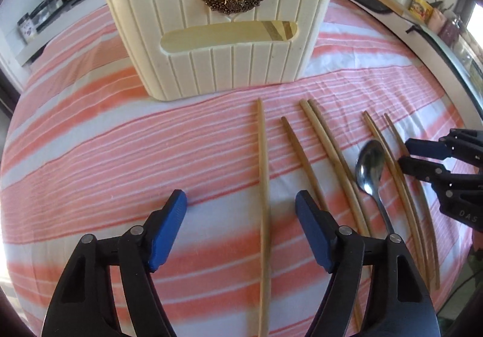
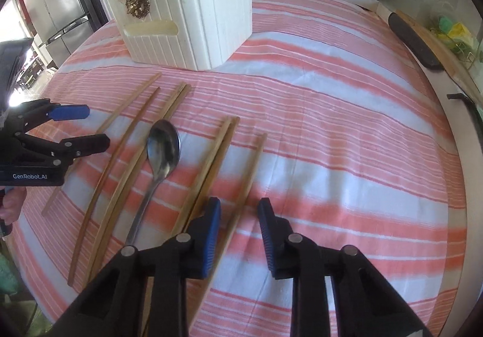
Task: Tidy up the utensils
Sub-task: 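Grasp a wooden chopstick with the left tool while the right tool grasps another chopstick, then lift both chopsticks over the cream caddy and lower them in with both tools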
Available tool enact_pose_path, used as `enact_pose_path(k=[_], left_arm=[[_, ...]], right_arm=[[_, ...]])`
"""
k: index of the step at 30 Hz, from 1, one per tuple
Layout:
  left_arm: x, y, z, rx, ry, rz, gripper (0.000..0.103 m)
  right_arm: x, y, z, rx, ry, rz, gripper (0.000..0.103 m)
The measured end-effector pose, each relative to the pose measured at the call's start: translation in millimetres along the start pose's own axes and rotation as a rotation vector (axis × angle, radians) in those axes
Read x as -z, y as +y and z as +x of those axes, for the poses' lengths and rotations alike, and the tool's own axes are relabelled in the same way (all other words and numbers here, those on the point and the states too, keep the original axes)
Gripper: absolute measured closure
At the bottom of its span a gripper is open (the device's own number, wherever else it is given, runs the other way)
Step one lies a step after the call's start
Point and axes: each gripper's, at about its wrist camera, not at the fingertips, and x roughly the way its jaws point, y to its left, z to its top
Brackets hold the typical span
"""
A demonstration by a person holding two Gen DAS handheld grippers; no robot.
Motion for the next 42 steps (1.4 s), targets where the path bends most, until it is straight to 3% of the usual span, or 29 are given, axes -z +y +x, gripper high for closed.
enact_pose_path(k=[1,2,3,4,5,6,9,11,19,24,30,36,42], left_arm=[[-5.3,0.6,2.2,-0.005,-0.005,-0.001,0.035],[-10.2,0.6,3.7,-0.003,-0.011,-0.001,0.048],[-14.6,0.2,4.7,-0.002,-0.017,0.002,0.063],[-18.6,-0.2,5.5,-0.004,-0.024,0.006,0.072],[-21.9,0.6,6.2,0.010,-0.026,0.005,0.094],[-24.4,2.9,6.5,0.036,-0.024,-0.009,0.098],[-24.1,11.8,-6.5,0.045,-0.067,-0.047,0.098],[-18.8,20.5,-28.0,0.065,-0.121,-0.071,0.098],[11.0,39.0,-140.3,0.108,-0.347,-0.104,0.098],[30.3,41.9,-189.8,0.142,-0.462,-0.141,0.098],[35.7,45.7,-215.3,0.170,-0.530,-0.183,0.099],[16.9,52.0,-250.2,0.195,-0.587,-0.190,0.099],[-38.8,62.6,-288.2,0.133,-0.725,-0.198,0.099]], right_arm=[[-7.1,1.4,4.0,0.004,0.000,-0.006,0.077],[-14.2,1.7,8.2,0.005,0.002,-0.004,0.079],[-21.1,0.9,11.9,0.007,0.002,0.003,0.087],[-27.7,-0.2,14.8,0.004,0.004,0.012,0.094],[-33.2,-2.5,17.6,-0.008,0.009,0.026,0.096],[-38.1,-5.5,20.1,-0.021,0.013,0.044,0.097],[-48.0,-13.7,19.0,-0.054,-0.001,0.099,0.097],[-49.0,-17.1,2.2,-0.086,-0.054,0.121,0.097],[-37.2,-4.9,-100.1,-0.180,-0.293,0.112,0.097],[-13.9,10.9,-160.7,-0.175,-0.436,0.075,0.097],[-7.3,13.2,-196.8,-0.148,-0.563,0.079,0.097],[-33.7,7.2,-223.0,-0.127,-0.652,0.087,0.097],[-95.4,7.4,-251.9,-0.096,-0.749,0.063,0.097]])
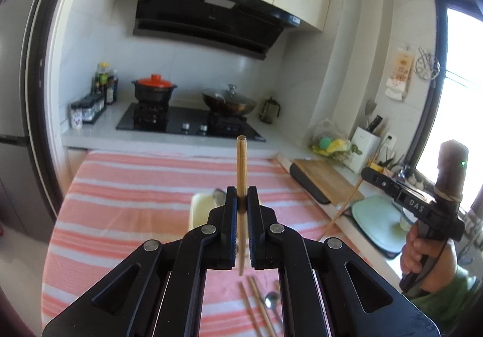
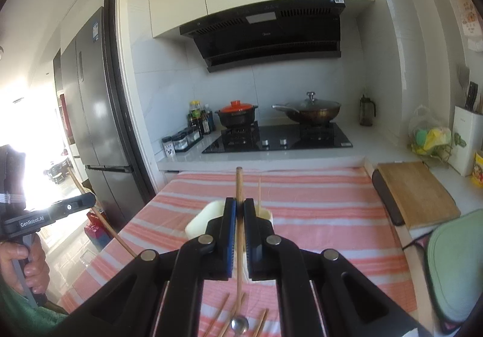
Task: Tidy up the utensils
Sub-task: 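Lift both chopsticks over the cream caddy and lower them in with both tools, then open both tools to release the chopsticks into the caddy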
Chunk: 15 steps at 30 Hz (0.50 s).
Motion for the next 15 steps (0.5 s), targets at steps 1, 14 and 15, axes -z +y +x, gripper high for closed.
enact_pose_path(k=[1,14,15], left_arm=[[-9.5,0.1,5.9,-0.013,-0.022,0.003,0.099],[8.5,34.7,164.8,-0.082,0.214,-0.044,0.099],[15.8,36.4,173.4,-0.082,0.243,-0.042,0.099]], right_arm=[[-10.2,1.8,6.5,0.003,-0.017,-0.006,0.097],[-11.9,1.9,146.6,0.012,0.081,-0.028,0.097],[-4.8,-0.1,157.2,0.011,0.118,-0.023,0.097]])
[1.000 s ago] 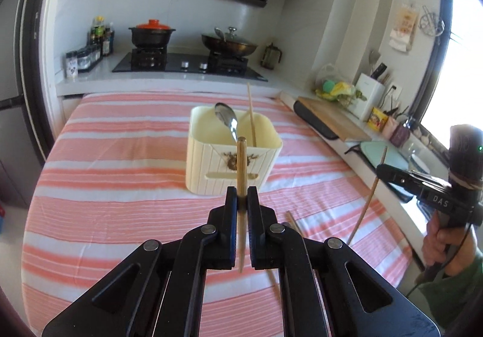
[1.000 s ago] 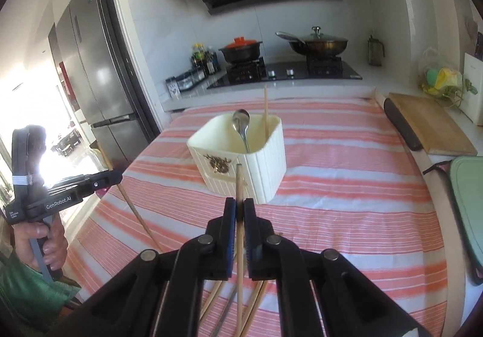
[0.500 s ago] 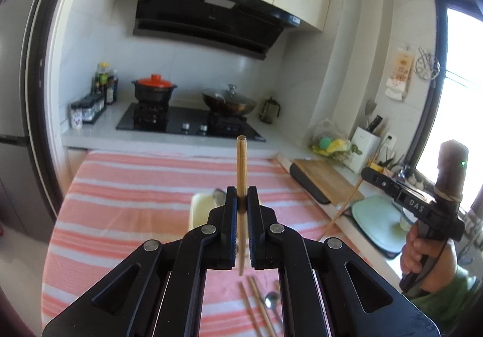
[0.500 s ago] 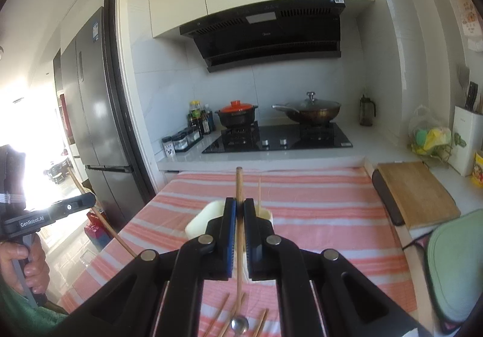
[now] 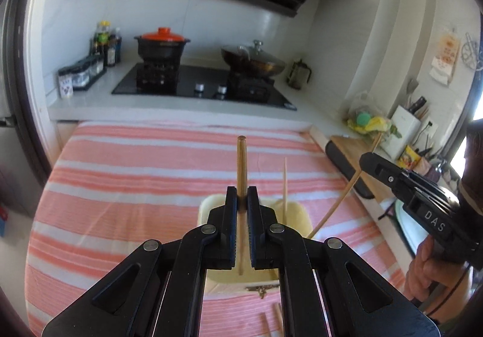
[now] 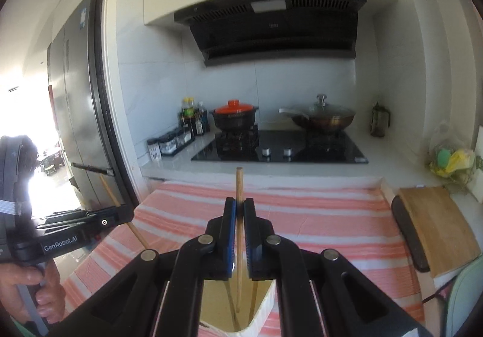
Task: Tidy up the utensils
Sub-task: 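Open both tools to release the chopsticks into the caddy, then move both open tools back over the remaining chopsticks and spoon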
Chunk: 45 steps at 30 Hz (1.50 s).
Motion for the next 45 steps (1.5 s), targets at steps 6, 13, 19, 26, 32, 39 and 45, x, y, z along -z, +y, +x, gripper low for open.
enact_pose_path(k=[6,13,19,26,32,39,45], left_arm=[[17.5,-0.7,38.3,-0.016,0.126,-0.001,0.073],[21.6,4.9,-21.1,0.011,0.076,0.000,0.022],[76.4,8.2,-102.1,-0.025,0.064,0.099,0.007],[206.8,1.6,-134.0,-0.042,0.131,0.041,0.005],[271.9,-9.9,-124.4,-0.028,0.223,-0.044,0.005],[278.9,-25.4,-104.9,-0.015,0.231,-0.046,0.005],[279.6,-37.7,-87.1,-0.052,0.237,-0.009,0.005]], right_arm=[[29.7,-0.3,49.5,-0.041,0.177,0.001,0.097],[10.4,8.5,-16.7,-0.003,0.040,-0.043,0.052],[23.5,8.3,-137.1,0.047,-0.089,-0.115,0.024],[135.3,1.1,-206.4,0.161,-0.023,-0.136,0.017],[261.5,-12.6,-195.0,0.167,0.190,0.094,0.017],[295.8,-4.6,-195.0,0.171,0.234,0.081,0.017],[295.4,-12.1,-177.5,0.132,0.283,0.156,0.057]])
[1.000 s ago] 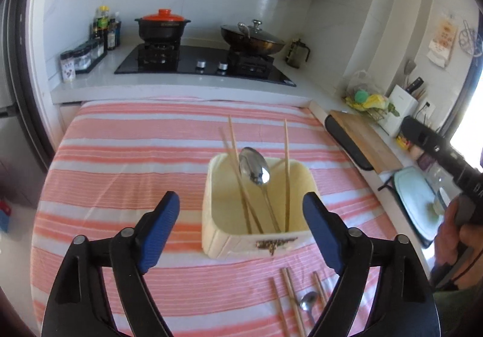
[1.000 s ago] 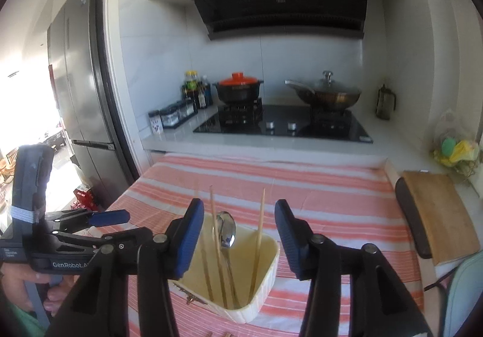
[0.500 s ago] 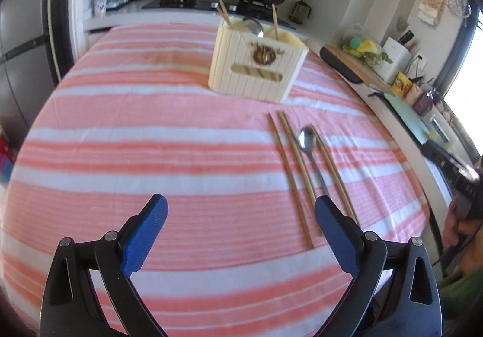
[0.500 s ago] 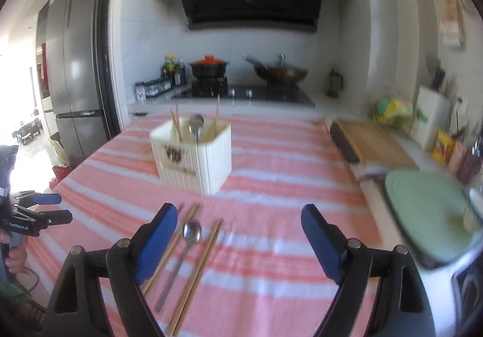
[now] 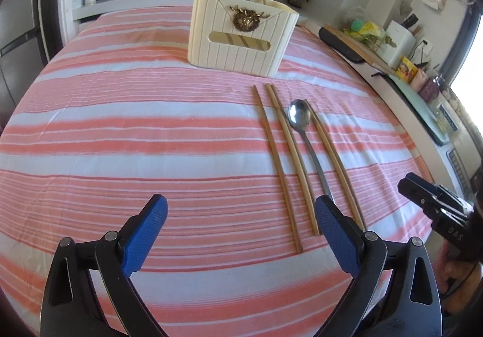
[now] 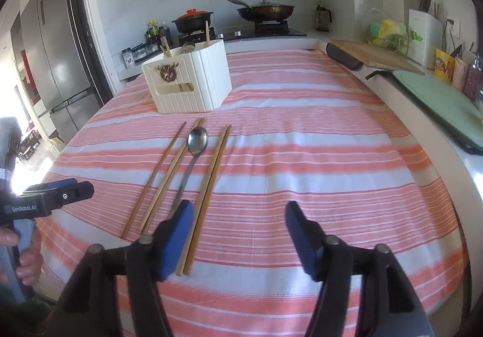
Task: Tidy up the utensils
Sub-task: 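Move both open tools back over the remaining chopsticks and spoon, then grasp a wooden chopstick with the right tool while the left tool grasps another chopstick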
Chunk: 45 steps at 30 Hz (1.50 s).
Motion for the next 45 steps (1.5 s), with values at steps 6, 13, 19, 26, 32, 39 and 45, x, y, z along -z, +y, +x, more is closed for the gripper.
enact_pose_path(k=[6,13,19,26,32,39,45], left_arm=[[-0.5,-4.7,11.9,-0.031,0.015,0.015,0.005],[0.7,-2.2,12.5,-0.046,0.016,0.022,0.005],[-0.5,2.6,15.5,-0.053,0.021,0.020,0.005],[-20.5,-8.3,28.7,-0.038,0.026,0.049,0.005],[-35.0,-24.3,53.6,-0.073,0.022,0.103,0.005],[-28.4,-37.9,79.8,-0.161,0.053,0.196,0.034],[-22.6,-42.7,69.7,-0.163,0.015,0.224,0.098]], right_arm=[[-3.8,2.7,36.1,-0.096,0.122,0.041,0.084],[-9.0,19.0,65.5,-0.109,0.204,0.010,0.091],[-12.4,22.4,73.6,-0.052,0.230,-0.025,0.093],[-18.0,33.7,82.4,0.016,0.218,-0.097,0.096],[-11.9,32.9,77.6,0.033,0.198,-0.110,0.096],[-6.8,24.6,72.5,0.025,0.176,-0.086,0.097],[-3.8,22.5,70.5,0.020,0.151,-0.075,0.097]])
